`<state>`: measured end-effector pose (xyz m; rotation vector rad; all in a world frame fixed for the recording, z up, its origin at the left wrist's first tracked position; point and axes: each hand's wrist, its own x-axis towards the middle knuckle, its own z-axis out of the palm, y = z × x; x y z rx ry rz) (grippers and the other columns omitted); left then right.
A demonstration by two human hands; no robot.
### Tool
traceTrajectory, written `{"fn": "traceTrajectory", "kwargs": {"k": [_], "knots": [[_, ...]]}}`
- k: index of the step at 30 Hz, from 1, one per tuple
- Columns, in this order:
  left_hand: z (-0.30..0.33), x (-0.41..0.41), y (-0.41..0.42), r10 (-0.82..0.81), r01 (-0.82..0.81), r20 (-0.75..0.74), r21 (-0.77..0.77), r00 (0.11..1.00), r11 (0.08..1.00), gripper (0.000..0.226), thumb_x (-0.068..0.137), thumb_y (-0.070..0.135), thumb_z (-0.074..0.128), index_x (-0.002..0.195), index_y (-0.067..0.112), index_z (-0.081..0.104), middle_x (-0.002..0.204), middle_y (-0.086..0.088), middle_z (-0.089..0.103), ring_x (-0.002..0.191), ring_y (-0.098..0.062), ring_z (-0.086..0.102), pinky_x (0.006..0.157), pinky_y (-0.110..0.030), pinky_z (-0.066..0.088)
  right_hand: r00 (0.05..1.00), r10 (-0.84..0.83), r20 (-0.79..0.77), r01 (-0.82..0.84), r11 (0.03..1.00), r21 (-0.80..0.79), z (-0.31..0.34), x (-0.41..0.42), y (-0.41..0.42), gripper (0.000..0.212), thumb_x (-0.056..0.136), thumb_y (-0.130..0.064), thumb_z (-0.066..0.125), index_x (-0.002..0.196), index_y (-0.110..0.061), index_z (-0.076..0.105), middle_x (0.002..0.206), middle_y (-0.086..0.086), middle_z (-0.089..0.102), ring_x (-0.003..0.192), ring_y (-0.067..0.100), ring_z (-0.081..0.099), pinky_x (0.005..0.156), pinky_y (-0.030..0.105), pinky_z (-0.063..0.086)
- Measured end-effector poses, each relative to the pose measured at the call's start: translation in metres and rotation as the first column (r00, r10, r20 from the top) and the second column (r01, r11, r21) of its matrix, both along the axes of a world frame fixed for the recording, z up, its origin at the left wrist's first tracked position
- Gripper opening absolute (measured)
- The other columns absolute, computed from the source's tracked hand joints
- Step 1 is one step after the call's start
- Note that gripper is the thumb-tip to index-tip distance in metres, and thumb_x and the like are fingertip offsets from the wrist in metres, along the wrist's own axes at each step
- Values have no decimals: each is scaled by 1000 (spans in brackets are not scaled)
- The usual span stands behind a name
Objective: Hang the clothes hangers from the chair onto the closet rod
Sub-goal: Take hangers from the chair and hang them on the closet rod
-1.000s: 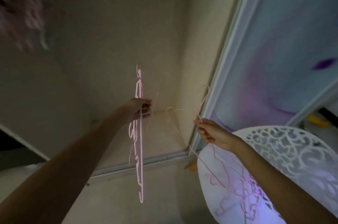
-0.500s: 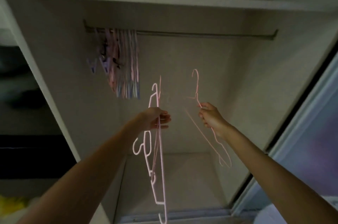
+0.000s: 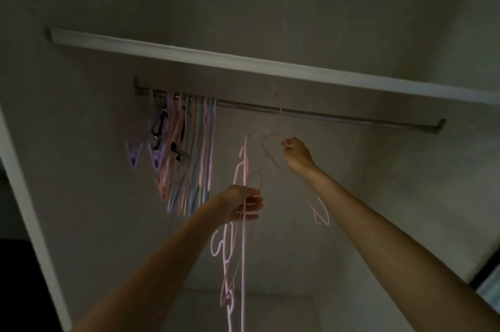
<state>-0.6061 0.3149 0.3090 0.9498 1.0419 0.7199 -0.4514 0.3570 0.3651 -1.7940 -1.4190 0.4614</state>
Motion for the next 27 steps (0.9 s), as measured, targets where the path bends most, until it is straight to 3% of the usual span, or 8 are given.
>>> {"fn": "traceTrajectory", "kwargs": {"k": [4,10,16,20,23,27], "knots": [[-1,-5,25,17,-18,-39,-10,999,1000,13,97,9,43,94,7,56,82,-4,60,75,-15,59,83,-36,50,997,17,82,-10,997,-79,1,-19,49,40,95,-9,33,135,-6,40,137,16,47,120,31,49,92,29,42],[-17,-15,35,-26,22,-58,-57,998,998,17,99,9,40,107,6,54,85,-4,60,77,-15,59,88,-37,49,989,57,138,-30,982,-189,-32,-33,78,49,93,-5,33,141,-12,33,141,14,43,120,32,50,95,33,44],[-34,-34,42,-39,32,-74,-106,996,994,14,97,9,44,90,8,57,83,-5,61,76,-15,59,89,-37,49,982,142,121,-103,953,-286,-46,-33,81,45,96,-12,35,141,-14,33,137,16,48,115,33,55,98,42,48],[-44,-39,39,-51,40,-85,-131,995,991,15,98,8,42,91,7,56,82,-5,61,74,-15,60,83,-39,51,979,132,158,-81,953,-292,-33,-36,78,58,101,-36,26,151,-12,7,154,14,25,135,32,37,112,36,33],[-50,-42,35,-74,59,-102,-142,992,988,18,99,9,40,91,7,56,81,-5,62,71,-14,62,80,-39,53,986,144,85,-119,961,-250,-16,-48,80,56,102,-29,26,151,-14,4,155,11,22,138,29,33,111,30,29],[-66,-49,30,-124,86,-190,-197,974,977,21,98,9,40,86,9,57,71,-2,67,49,-8,66,66,-33,55,974,224,23,-213,951,-226,-9,-74,83,56,100,-19,30,150,-13,7,151,13,30,131,30,43,109,33,36]]}}
